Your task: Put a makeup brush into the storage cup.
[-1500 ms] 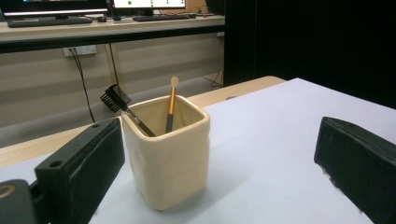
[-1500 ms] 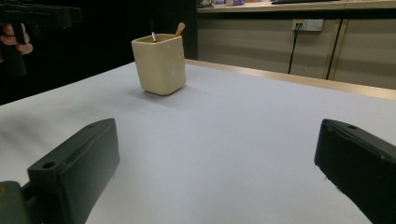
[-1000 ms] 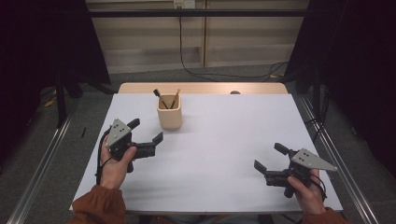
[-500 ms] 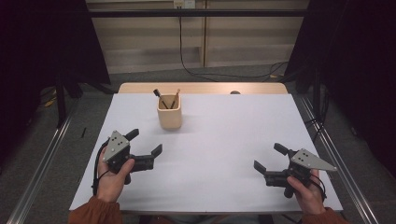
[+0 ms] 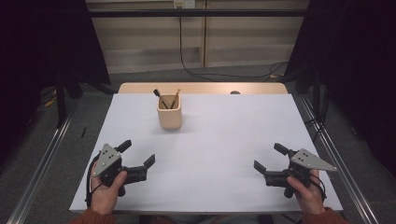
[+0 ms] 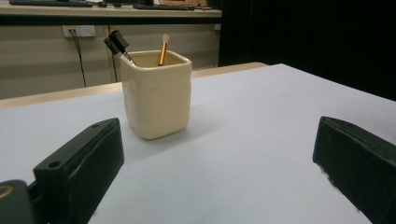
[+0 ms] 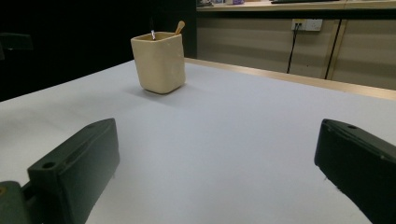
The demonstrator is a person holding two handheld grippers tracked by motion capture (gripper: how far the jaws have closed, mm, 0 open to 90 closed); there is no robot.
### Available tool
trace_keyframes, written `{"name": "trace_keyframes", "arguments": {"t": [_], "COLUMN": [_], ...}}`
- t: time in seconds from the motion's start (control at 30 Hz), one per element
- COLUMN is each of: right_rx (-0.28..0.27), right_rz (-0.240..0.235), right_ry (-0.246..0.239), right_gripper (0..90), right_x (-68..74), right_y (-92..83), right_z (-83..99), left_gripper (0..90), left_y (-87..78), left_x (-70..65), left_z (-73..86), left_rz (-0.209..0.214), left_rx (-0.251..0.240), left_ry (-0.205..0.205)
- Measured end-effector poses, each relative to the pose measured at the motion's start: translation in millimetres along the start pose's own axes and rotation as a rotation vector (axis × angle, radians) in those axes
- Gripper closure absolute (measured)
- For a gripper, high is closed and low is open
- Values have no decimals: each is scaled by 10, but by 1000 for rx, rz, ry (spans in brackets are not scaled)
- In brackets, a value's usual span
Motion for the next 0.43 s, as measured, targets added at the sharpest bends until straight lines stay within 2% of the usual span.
{"name": "trace_keyframes", "arguments": {"t": [0.13, 0.2, 0.27, 0.43], "right_rx": [1, -1, 2, 1], "right_rz": [-1, 6, 6, 2], "right_ry": [-2, -9, -11, -14], "right_gripper": [0, 0, 0, 0], "right_x": [2, -6, -7, -4], "right_y": [2, 2, 8, 3], "right_z": [-1, -2, 2, -1], "left_gripper": [19, 19, 19, 16], "left_y": [-23, -46, -55, -49], "left_x": [-10, -29, -51, -43], "left_z": [28, 41, 50, 78], "left_rz": [-4, -21, -15, -17], "left_rx": [-3, -8, -4, 0], "left_ry": [8, 17, 21, 4]}}
Point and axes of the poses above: each handheld gripper's, and its own axes: y roughly forward along the jaws, z roughly out of its underside, x roughly to its left, the point moved 5 cm from there along y, roughly forward along the jaws, and after that the axes turned 11 degrees about y, right-handed, at the moved point
